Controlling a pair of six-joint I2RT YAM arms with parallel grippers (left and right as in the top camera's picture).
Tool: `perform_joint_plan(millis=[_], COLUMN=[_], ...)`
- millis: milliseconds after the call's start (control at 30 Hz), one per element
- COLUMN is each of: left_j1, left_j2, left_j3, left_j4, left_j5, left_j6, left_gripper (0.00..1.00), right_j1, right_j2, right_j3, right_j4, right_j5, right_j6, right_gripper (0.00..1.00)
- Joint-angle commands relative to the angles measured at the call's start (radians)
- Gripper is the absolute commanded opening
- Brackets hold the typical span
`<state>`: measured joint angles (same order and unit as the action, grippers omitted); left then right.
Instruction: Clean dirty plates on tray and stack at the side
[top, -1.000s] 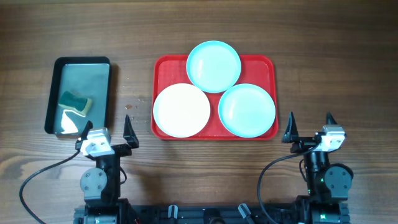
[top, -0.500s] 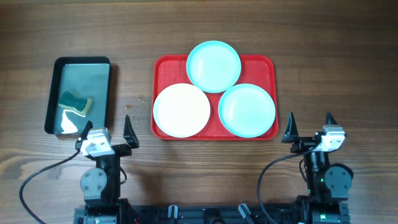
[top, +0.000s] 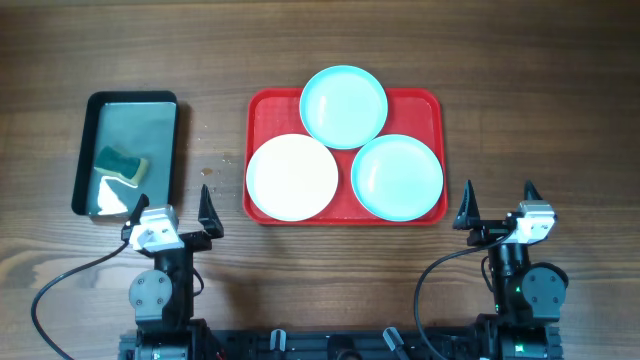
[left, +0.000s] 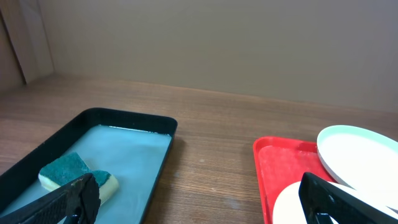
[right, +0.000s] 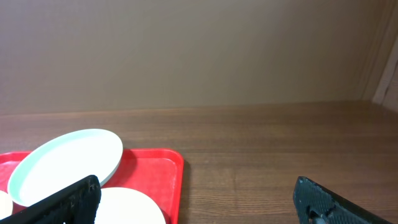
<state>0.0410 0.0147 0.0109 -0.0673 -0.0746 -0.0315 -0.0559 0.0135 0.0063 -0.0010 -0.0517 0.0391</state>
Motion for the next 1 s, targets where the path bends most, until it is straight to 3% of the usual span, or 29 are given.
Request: perform_joint_plan(millis=[0,200,367,467,533,633,700,833,967], left_j1=[-0.006,-0.006,-0.006,-0.006,-0.006,-0.005,-0.005,-0.003,-0.004], left_j2=[-0.012,-0.012,-0.012,-0.012,-0.012,-0.012,-0.009,0.1,0.436], left_j3=[-0.005,-0.005,-0.005,-0.005,-0.005,-0.003,0.023,0.202,0.524], left_j4=[0.003,0.004,0.087,0.19,0.339,0.618,0.669,0.491,0.17], left_j5=[-0.013,0.028,0.601,0.757,0.837,0.826,0.737,0.648,0.636], left_j6=[-0.01,-0.011,-0.18,-0.187,-0.187,-0.237,-0.274,-0.175,-0.019], left_gripper=[1.0,1.0,1.0,1.0,1.0,1.0,1.0,1.0,1.0], right_j1=[-0.004,-0.004,-0.004,-0.004,-0.004,-0.004,-0.004,-0.004,-0.004], right_j2=[-0.004,-0.004,-0.004,-0.004,-0.004,-0.004,-0.004,-0.004,-0.004], right_j3=[-0.001,-0.001,-0.001,-0.001,-0.001,-0.001,-0.001,-0.001,-0.001], right_j4=[0.003,0.003,0.003,0.003,0.003,0.002,0.003,0.003,0.003], right_j5=[-0.015,-0.015,-0.015,-0.015,-0.015,-0.015,-0.015,-0.015,-0.015], right_j6=[-0.011,-0.01,-0.01,-0.01,-0.01,-0.011,-0.011,-0.011,-0.011], right_gripper=[1.0,1.0,1.0,1.0,1.0,1.0,1.0,1.0,1.0])
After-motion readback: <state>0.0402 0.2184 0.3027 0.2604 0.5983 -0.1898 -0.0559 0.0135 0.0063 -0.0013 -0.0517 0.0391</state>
